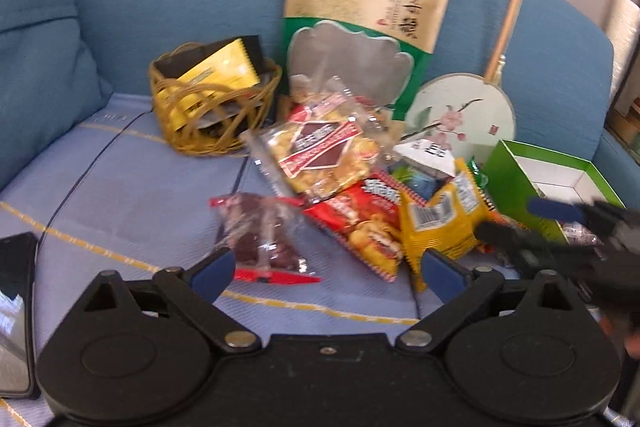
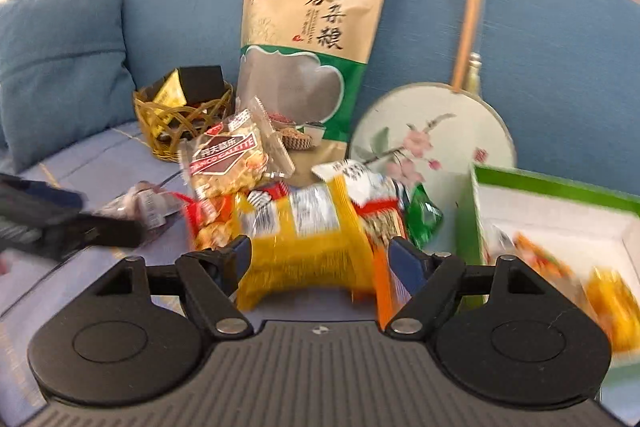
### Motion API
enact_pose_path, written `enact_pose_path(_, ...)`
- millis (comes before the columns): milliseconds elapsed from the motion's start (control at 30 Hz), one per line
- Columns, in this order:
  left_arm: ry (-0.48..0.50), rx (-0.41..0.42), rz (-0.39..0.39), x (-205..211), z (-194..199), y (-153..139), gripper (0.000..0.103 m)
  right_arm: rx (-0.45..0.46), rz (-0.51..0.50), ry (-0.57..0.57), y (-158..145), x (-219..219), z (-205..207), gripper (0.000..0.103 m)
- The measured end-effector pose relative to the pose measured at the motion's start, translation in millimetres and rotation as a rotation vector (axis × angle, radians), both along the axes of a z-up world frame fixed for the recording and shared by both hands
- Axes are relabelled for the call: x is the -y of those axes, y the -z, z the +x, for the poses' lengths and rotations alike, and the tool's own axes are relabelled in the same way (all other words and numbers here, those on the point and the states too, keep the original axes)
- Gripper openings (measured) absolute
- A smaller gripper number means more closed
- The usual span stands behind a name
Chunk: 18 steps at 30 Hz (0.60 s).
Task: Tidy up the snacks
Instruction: 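Withdraw both grippers and move the left gripper to the yellow packet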
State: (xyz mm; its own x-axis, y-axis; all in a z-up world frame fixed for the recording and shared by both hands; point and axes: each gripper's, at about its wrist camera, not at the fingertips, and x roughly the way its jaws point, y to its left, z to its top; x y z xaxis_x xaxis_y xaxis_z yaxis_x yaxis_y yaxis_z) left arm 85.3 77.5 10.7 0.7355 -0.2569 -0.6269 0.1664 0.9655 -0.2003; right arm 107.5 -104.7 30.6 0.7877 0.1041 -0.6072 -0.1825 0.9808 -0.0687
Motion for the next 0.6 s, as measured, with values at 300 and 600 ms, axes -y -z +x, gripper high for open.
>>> enact_pose_path(300, 0.024, -0.019, -0.076, -14.1, -2.8, 0.8, 0.103, -0.157, 0.198, -0.067, 26.0, 3.9, 10.6, 0.100)
enact_pose_path(600, 0.181, -0.100, -0.125, 24.9, -7.2, 8.7, 0.103, -0.189, 0.204, -0.105, 39.4, -2.6, -83.1, 0.095)
